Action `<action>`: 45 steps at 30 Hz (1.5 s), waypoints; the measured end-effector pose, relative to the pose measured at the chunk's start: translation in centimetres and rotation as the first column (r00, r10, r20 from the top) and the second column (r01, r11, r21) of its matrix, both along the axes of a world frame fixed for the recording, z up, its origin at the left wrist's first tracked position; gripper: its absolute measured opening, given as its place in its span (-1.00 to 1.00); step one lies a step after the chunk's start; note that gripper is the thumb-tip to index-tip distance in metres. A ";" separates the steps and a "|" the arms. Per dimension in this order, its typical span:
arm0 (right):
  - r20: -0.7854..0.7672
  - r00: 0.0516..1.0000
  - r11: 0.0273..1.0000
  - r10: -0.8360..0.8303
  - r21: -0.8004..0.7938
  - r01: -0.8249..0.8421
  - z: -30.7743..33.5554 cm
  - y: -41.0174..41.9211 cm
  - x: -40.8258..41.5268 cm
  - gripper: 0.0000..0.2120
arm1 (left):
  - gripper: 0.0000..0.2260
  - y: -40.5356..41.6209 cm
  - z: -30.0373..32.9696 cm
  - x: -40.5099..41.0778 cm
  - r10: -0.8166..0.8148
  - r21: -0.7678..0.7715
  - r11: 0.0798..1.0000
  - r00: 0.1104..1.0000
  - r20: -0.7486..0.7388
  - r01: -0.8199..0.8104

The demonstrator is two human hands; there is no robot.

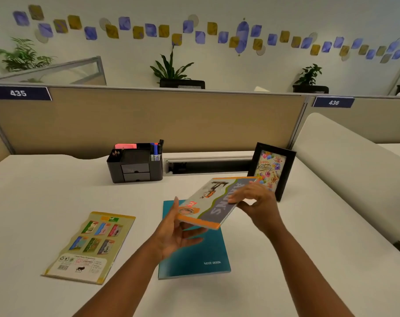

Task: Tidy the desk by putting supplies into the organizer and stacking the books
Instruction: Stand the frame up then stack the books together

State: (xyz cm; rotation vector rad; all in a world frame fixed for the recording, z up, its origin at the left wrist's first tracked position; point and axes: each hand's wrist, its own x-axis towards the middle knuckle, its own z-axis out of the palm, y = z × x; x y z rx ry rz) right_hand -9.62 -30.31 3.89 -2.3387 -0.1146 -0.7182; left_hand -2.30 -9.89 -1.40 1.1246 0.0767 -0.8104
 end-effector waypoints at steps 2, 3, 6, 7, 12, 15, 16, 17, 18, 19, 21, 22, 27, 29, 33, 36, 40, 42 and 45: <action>0.022 0.999 1.000 0.028 -0.003 -0.028 -1.5 0.9 0.5 -0.84 | -0.82 -0.2 0.1 0.2 0.108 -0.112 0.987 0.993 -0.042 -0.112; -0.007 0.999 0.999 0.033 -0.001 -0.033 -2.1 1.2 0.7 -0.83 | -0.88 -0.2 0.1 0.2 0.163 -0.134 0.977 0.985 -0.051 -0.169; -0.164 0.986 1.000 0.003 0.021 0.001 -3.4 1.3 0.8 -0.75 | -0.89 0.3 -0.4 1.0 0.224 -0.096 0.970 0.974 0.015 -0.222; -0.187 0.982 0.999 -0.035 0.022 0.040 -3.5 1.2 0.8 -0.72 | -0.89 0.7 -0.4 1.3 0.209 -0.041 0.978 0.975 0.080 -0.206; -0.098 0.992 0.974 -0.082 -0.220 0.058 -1.5 0.8 2.1 -0.60 | -0.89 1.4 1.0 2.2 -0.131 0.350 0.936 0.899 0.418 -0.026; -0.382 0.913 0.928 -0.144 -0.373 -0.010 -0.2 1.4 3.2 -0.42 | -0.90 0.9 1.8 2.8 -0.283 0.434 0.898 0.854 0.436 0.076; -0.464 0.874 0.935 -0.147 -0.354 -0.031 -0.2 1.4 3.5 -0.45 | -0.90 0.8 2.0 2.9 -0.314 0.450 0.887 0.847 0.429 0.102; -0.526 0.842 0.958 -0.118 -0.282 -0.043 -0.3 1.4 3.8 -0.53 | -0.91 0.8 2.0 3.1 -0.337 0.462 0.878 0.843 0.418 0.122; -0.566 0.821 0.980 -0.075 -0.195 -0.045 -0.5 1.4 4.0 -0.62 | -0.93 0.8 1.9 3.1 -0.353 0.477 0.869 0.842 0.409 0.133; -0.597 0.801 0.992 -0.042 -0.121 -0.038 -0.9 1.5 4.1 -0.71 | -0.96 0.9 1.6 3.3 -0.348 0.491 0.863 0.846 0.404 0.121; -0.649 0.761 1.000 -0.011 -0.001 0.014 -2.5 1.4 4.2 -0.81 | -0.90 1.8 0.3 3.8 -0.260 0.518 0.855 0.864 0.431 -0.001; -0.666 0.745 0.994 -0.014 0.072 0.082 -3.5 1.4 4.2 -0.83 | -0.82 2.7 -0.7 4.3 -0.202 0.557 0.823 0.859 0.471 -0.112; -0.753 0.658 0.744 0.023 0.452 0.491 -9.8 2.1 3.7 -0.82 | -0.34 8.5 -6.2 5.9 -0.392 0.972 -0.004 0.894 0.215 -0.235; -0.769 0.639 0.691 0.023 0.474 0.546 -11.5 2.3 3.5 -0.85 | -0.29 9.8 -7.5 5.4 -0.356 0.988 -0.058 0.927 0.114 -0.144; -0.774 0.628 0.731 -0.082 0.381 0.566 -13.1 3.1 3.4 -0.86 | -0.44 10.5 -9.1 4.6 -0.454 0.958 -0.190 0.884 0.109 -0.216; -0.773 0.615 0.772 -0.153 0.295 0.563 -13.1 3.3 3.3 -0.85 | -0.52 10.8 -9.4 4.4 -0.577 0.894 -0.331 0.814 0.062 -0.303; -0.752 0.628 0.784 -0.199 0.263 0.563 -13.0 3.3 3.5 -0.74 | -0.54 10.6 -8.2 4.8 -0.659 0.851 -0.380 0.751 0.026 -0.362; -0.725 0.641 0.822 -0.251 0.190 0.537 -12.8 3.4 3.6 -0.70 | -0.62 10.1 -6.1 5.2 -0.687 0.831 -0.318 0.715 0.131 -0.457; -0.724 0.608 0.878 -0.327 0.007 0.479 -12.2 3.2 3.4 -0.70 | -0.72 9.4 -1.1 5.8 -0.639 0.791 -0.238 0.704 0.309 -0.563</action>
